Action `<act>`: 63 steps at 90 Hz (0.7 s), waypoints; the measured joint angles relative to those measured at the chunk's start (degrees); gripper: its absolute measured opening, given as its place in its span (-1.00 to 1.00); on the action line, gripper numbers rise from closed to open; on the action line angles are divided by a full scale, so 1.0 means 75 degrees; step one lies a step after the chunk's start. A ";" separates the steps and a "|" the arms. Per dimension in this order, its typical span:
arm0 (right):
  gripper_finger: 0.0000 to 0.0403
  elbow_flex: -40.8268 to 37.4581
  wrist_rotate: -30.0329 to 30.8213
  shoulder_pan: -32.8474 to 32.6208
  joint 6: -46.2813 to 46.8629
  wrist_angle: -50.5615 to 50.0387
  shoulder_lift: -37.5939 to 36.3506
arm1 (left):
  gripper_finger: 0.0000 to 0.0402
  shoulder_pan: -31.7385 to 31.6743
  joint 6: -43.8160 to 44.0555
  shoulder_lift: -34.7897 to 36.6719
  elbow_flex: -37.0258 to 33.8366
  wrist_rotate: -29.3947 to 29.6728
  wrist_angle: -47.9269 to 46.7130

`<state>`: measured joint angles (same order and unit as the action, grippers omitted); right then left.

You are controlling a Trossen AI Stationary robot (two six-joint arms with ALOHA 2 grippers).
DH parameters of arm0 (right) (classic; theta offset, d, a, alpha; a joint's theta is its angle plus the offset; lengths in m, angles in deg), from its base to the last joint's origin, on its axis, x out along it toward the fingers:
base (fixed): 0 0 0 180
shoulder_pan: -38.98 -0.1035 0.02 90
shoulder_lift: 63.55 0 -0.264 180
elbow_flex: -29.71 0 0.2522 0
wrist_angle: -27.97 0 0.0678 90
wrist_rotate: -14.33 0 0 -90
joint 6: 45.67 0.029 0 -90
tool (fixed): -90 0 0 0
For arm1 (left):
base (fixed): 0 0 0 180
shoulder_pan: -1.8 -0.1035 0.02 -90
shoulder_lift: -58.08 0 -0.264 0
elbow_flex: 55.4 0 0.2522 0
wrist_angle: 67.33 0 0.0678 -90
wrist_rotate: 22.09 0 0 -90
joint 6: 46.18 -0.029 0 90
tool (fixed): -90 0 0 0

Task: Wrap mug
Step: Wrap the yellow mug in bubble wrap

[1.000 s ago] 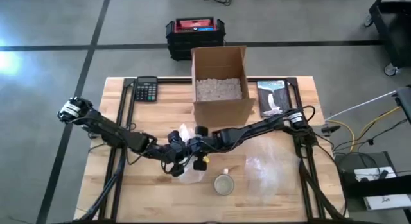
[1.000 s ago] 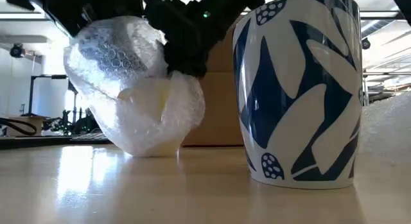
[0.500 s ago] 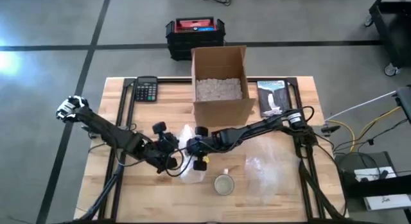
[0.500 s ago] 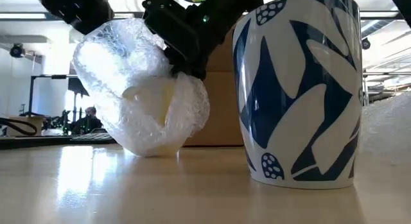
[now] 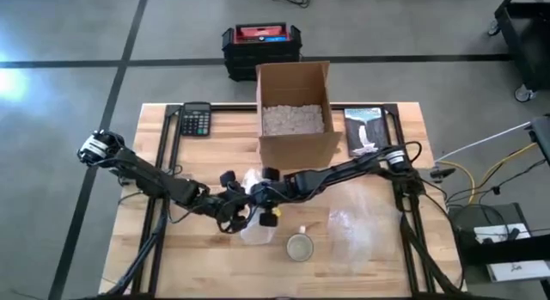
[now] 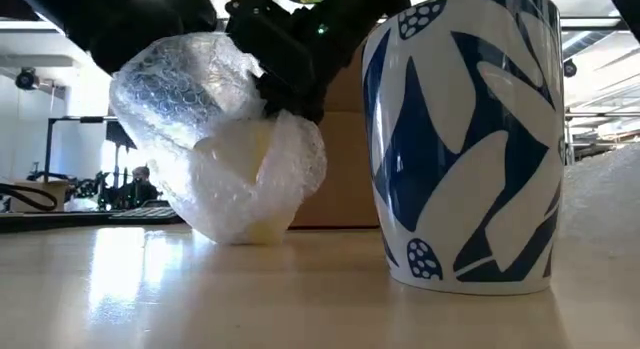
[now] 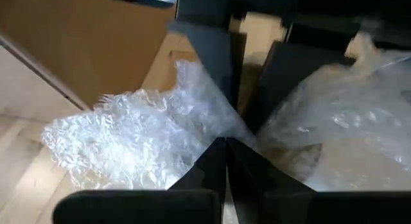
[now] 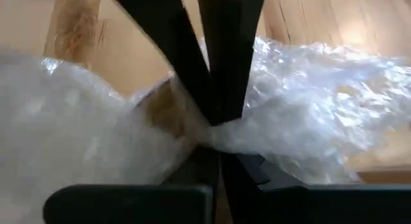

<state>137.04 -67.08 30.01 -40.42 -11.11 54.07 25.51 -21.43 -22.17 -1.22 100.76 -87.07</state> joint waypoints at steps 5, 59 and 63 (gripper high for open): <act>-0.99 0.0262 0.0001 -0.0005 -0.0016 -0.0358 -0.0198 | -1.00 0.0003 -0.0046 0.0021 0.0043 -0.0010 -0.0017; -0.99 0.0895 0.0068 0.0177 0.0262 -0.0636 0.0860 | -1.00 0.0031 -0.0008 0.0157 0.0479 -0.0361 -0.1117; -0.99 0.0865 0.0043 0.0172 0.0229 -0.0689 0.0900 | -1.00 0.0076 -0.0042 0.0225 0.0678 -0.0379 -0.1589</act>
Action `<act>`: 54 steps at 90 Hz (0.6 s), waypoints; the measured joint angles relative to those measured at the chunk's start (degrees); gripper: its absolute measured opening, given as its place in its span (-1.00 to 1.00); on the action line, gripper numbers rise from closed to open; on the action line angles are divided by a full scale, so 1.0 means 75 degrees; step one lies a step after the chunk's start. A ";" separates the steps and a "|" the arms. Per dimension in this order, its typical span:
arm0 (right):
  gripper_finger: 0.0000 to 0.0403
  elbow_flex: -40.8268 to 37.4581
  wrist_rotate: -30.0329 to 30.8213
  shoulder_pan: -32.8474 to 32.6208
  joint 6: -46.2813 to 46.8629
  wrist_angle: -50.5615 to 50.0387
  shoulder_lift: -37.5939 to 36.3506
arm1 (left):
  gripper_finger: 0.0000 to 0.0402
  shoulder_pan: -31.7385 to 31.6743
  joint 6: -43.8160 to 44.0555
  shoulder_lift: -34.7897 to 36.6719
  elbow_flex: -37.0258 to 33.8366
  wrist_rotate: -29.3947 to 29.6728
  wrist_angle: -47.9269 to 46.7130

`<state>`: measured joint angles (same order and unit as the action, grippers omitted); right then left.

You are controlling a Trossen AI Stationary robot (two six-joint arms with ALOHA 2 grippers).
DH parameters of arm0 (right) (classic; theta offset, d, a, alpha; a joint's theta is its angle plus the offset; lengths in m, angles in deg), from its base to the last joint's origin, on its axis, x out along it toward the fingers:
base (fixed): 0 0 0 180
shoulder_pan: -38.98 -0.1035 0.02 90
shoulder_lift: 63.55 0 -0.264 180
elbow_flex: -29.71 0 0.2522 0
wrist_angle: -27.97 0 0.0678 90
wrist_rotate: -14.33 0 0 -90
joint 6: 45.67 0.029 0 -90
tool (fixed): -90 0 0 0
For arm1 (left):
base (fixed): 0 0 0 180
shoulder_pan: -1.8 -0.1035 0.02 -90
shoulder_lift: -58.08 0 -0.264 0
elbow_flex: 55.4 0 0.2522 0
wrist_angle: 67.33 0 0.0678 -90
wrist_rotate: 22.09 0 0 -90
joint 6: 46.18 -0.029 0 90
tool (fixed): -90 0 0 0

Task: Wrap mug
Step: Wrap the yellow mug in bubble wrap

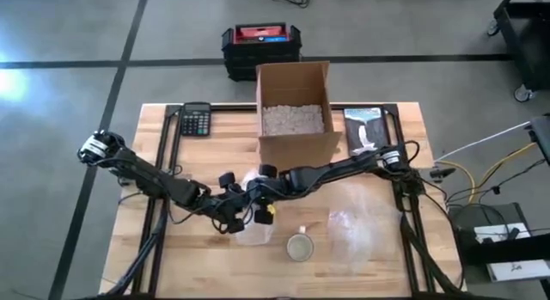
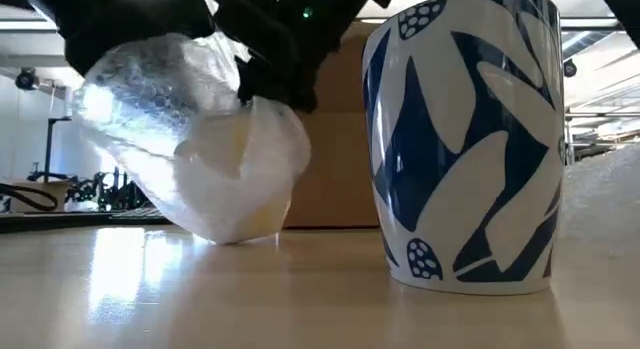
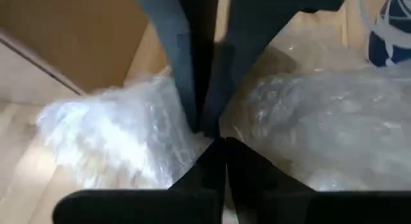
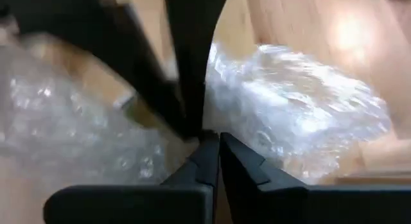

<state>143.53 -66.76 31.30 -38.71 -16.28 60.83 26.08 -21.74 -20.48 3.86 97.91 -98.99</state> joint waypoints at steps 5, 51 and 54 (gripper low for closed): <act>-0.99 0.0024 0.0038 -0.0007 -0.0017 0.0030 0.0042 | -1.00 0.0029 0.0091 0.0078 0.0385 -0.0002 -0.0547; -0.99 0.0017 -0.0015 -0.0009 -0.0018 -0.0012 0.0062 | -1.00 0.0701 0.0242 0.0316 0.0680 -0.2466 -0.1126; -0.99 0.0017 -0.0015 -0.0012 -0.0028 -0.0009 0.0062 | -1.00 0.0761 0.0086 0.0314 0.0536 -0.2494 -0.0650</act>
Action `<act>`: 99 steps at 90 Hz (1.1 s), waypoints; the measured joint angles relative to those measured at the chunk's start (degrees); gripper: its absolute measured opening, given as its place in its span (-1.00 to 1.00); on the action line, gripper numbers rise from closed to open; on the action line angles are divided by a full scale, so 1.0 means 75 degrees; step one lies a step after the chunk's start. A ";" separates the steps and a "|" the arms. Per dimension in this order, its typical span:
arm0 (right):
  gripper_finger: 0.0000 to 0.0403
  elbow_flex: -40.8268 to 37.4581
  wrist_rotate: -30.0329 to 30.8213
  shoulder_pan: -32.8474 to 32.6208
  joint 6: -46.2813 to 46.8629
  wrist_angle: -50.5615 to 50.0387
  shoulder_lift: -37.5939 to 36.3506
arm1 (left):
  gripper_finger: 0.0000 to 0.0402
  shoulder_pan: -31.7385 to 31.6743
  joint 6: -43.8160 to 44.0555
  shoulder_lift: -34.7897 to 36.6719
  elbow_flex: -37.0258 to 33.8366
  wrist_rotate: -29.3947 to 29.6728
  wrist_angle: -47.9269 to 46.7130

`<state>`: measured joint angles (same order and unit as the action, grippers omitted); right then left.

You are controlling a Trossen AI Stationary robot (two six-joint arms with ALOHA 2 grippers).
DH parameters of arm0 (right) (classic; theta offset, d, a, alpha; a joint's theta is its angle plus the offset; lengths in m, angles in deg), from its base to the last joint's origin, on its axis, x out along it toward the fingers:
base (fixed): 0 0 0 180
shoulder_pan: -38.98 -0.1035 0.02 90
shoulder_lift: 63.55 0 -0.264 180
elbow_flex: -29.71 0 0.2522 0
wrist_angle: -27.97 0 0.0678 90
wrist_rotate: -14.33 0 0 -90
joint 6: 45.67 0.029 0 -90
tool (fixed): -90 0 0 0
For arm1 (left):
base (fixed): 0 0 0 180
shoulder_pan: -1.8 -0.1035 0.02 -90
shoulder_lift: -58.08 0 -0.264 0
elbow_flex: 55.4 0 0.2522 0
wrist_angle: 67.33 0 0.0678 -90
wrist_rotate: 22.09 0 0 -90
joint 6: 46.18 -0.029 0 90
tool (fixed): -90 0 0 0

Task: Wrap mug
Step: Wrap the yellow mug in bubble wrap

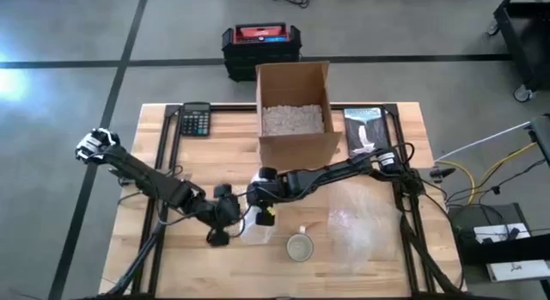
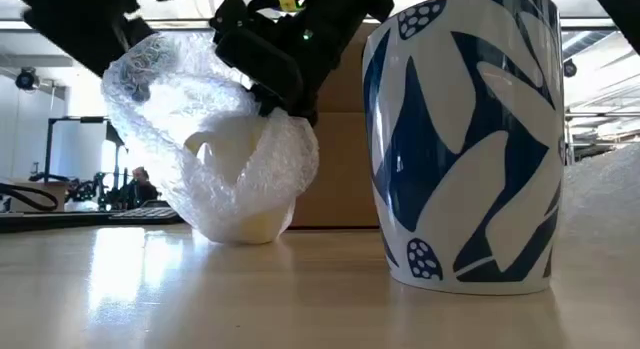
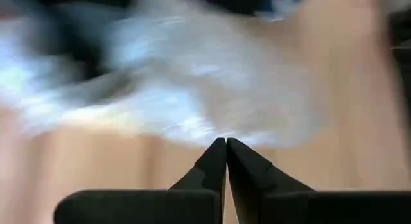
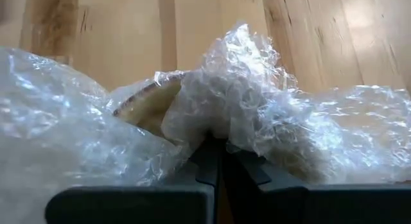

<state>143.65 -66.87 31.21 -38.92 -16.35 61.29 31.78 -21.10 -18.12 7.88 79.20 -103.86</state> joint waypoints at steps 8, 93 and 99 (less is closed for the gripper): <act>-0.99 0.0003 -0.0008 0.0000 -0.0030 0.0020 0.0001 | -1.00 -0.0001 -0.0421 -0.0048 -0.0377 0.0073 0.1420; -0.99 0.0350 -0.0073 -0.0066 -0.0155 -0.1273 -0.1285 | -1.00 -0.1084 -0.0455 -0.0204 -0.1789 0.1839 0.3260; -0.99 0.0364 -0.0315 -0.0088 -0.0251 -0.1301 -0.1363 | -1.00 -0.1084 -0.0468 -0.0207 -0.1726 0.1818 0.3223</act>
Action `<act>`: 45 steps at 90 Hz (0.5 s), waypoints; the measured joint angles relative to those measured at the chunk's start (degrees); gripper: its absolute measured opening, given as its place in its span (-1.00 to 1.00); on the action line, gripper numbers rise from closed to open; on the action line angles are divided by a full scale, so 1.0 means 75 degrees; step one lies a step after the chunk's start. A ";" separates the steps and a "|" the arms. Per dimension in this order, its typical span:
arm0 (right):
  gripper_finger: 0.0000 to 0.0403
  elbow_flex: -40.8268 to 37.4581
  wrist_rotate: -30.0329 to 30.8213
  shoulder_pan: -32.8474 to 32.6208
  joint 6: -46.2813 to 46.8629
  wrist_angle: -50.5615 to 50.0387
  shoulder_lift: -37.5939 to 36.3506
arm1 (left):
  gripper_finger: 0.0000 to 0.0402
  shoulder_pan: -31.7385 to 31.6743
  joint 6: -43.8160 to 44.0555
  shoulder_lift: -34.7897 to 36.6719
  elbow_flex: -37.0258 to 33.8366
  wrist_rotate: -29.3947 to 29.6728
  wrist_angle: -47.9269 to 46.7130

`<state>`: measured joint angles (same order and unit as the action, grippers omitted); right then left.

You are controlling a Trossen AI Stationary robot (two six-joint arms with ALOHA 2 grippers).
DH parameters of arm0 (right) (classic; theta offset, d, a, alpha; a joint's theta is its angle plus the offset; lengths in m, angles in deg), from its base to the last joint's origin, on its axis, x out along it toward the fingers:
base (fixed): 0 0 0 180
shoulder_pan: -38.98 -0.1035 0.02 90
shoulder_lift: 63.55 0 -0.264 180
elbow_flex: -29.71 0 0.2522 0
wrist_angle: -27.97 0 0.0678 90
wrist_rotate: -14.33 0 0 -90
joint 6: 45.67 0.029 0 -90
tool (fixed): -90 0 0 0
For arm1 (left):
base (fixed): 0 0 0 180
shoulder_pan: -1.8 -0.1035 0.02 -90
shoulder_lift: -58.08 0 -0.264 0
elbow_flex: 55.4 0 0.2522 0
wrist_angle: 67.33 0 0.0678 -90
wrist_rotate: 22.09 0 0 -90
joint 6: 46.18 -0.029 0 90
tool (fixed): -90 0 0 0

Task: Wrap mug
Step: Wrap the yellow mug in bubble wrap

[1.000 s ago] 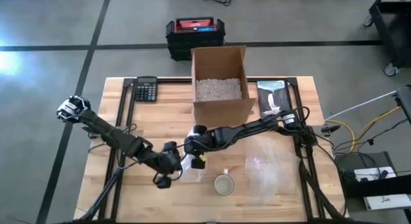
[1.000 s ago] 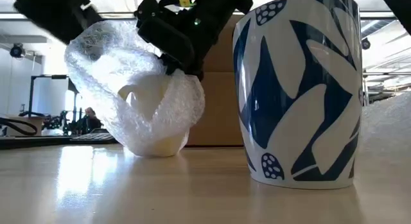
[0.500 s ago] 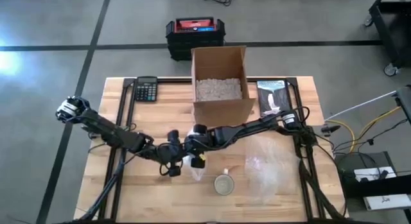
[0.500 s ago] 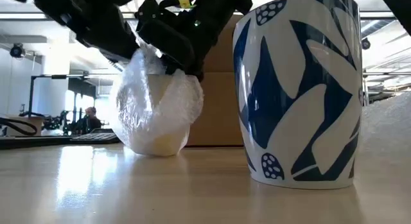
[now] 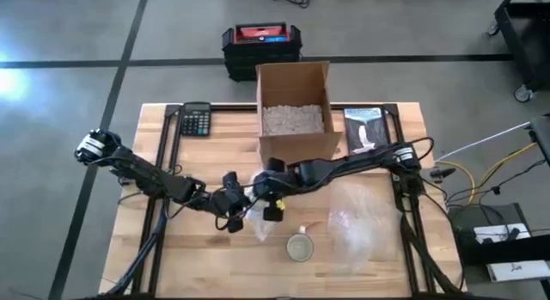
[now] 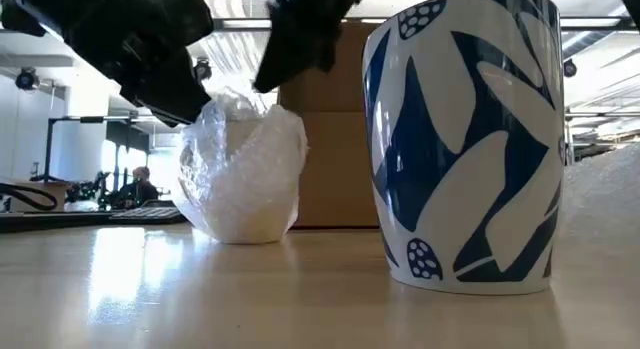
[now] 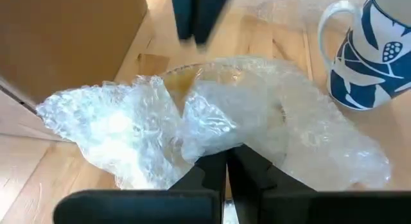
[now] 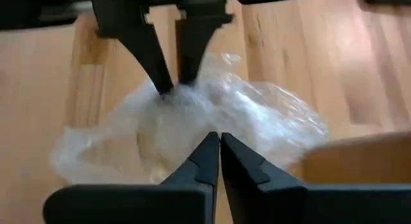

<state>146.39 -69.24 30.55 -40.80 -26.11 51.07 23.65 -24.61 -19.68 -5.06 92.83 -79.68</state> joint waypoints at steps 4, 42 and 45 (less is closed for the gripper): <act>-0.99 -0.0003 -0.0281 -0.0024 -0.0029 0.0217 -0.0002 | -1.00 0.0000 -0.0029 -0.0008 0.0056 -0.0003 -0.0006; -0.99 -0.0073 -0.0530 -0.0036 0.0163 0.0628 0.1214 | -1.00 0.0035 -0.0174 -0.0029 0.0521 -0.0188 -0.0674; -0.99 -0.0105 -0.0539 -0.0017 0.0206 0.0590 0.1293 | -1.00 0.0030 -0.0150 -0.0022 0.0623 -0.0249 -0.0680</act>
<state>145.60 -73.28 30.42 -39.25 -21.69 60.76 23.88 -25.74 -19.85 -0.39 90.97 -84.79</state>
